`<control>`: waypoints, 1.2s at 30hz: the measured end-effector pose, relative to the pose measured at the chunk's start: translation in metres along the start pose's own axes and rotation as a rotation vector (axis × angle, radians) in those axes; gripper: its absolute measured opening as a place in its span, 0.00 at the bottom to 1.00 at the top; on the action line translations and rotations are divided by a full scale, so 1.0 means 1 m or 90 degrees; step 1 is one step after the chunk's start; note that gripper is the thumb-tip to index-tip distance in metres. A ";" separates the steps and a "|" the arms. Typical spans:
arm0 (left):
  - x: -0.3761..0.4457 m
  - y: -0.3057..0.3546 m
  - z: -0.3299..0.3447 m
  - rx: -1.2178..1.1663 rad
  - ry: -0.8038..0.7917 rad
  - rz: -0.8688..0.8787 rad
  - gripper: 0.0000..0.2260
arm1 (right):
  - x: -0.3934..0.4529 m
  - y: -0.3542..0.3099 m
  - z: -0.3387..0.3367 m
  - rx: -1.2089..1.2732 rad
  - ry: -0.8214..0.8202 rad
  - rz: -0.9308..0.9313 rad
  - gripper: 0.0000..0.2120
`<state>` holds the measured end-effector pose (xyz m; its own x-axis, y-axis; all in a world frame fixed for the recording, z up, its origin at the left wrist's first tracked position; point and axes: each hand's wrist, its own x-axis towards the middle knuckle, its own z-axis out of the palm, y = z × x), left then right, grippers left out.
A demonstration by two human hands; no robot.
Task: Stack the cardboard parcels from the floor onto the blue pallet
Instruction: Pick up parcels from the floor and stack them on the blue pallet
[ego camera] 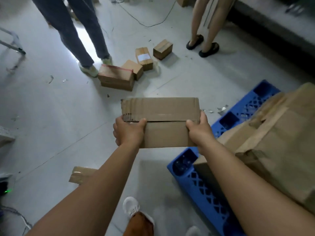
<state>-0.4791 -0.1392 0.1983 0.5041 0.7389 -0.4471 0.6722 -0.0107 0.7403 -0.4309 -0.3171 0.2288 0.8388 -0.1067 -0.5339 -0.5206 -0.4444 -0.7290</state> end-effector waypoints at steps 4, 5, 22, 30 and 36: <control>-0.065 0.027 0.041 0.003 -0.029 0.053 0.32 | -0.013 0.015 -0.082 0.020 0.046 0.011 0.28; -0.082 0.033 0.050 0.004 -0.034 0.069 0.31 | -0.016 0.019 -0.103 0.028 0.056 0.018 0.29; -0.304 0.108 0.212 0.133 -0.276 0.276 0.34 | -0.096 0.117 -0.378 0.240 0.287 0.122 0.28; -0.378 0.091 0.268 0.240 -0.497 0.381 0.43 | -0.141 0.179 -0.433 0.272 0.425 0.238 0.29; -0.429 0.075 0.296 0.299 -0.660 0.372 0.46 | -0.159 0.222 -0.477 0.287 0.486 0.272 0.26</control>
<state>-0.4843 -0.6569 0.2973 0.8303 -0.3226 -0.4545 0.2283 -0.5470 0.8054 -0.6042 -0.8233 0.3561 0.3603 -0.7962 -0.4860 -0.6835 0.1293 -0.7184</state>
